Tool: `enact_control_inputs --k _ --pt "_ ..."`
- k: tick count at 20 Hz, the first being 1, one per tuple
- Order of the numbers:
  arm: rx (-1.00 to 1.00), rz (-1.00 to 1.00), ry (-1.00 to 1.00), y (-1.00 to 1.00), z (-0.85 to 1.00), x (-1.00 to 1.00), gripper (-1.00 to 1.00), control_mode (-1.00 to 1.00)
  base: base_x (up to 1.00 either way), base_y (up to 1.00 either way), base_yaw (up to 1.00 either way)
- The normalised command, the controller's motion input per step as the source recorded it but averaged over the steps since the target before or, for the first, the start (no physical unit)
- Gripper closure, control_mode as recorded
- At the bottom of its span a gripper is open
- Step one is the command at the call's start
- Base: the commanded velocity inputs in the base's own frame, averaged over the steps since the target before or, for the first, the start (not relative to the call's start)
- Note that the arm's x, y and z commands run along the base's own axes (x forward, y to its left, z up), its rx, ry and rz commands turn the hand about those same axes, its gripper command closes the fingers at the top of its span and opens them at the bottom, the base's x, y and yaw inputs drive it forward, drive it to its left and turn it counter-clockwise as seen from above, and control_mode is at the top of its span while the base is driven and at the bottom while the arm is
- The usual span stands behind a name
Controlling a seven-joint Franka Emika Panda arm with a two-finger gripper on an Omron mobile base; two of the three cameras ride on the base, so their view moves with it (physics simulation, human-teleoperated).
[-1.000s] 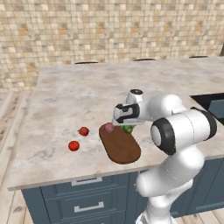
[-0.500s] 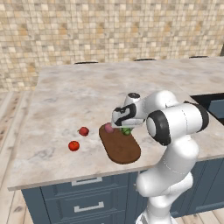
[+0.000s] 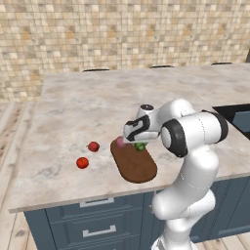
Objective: Place the avocado, onion, tomato, and bell pepper on the cutting board.
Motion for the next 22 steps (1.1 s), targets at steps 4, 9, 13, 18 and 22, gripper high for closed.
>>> enact_control_inputs --k 4,9,13,18,22 --pt "-0.01 -0.01 0.00 0.12 -0.18 0.08 -1.00 -1.00 0.00 0.00 0.00" --pt "0.00 0.00 0.00 0.01 -0.04 0.01 -1.00 -1.00 0.00 0.00 0.00" --pt "0.00 0.00 0.01 0.00 0.00 0.00 -1.00 -1.00 0.00 0.00 0.00" --pt "0.00 0.00 0.01 0.00 0.15 -0.01 -1.00 -1.00 0.00 0.00 0.00" --pt "0.00 0.00 0.00 0.00 0.31 -0.02 -1.00 -1.00 0.00 0.00 0.00"
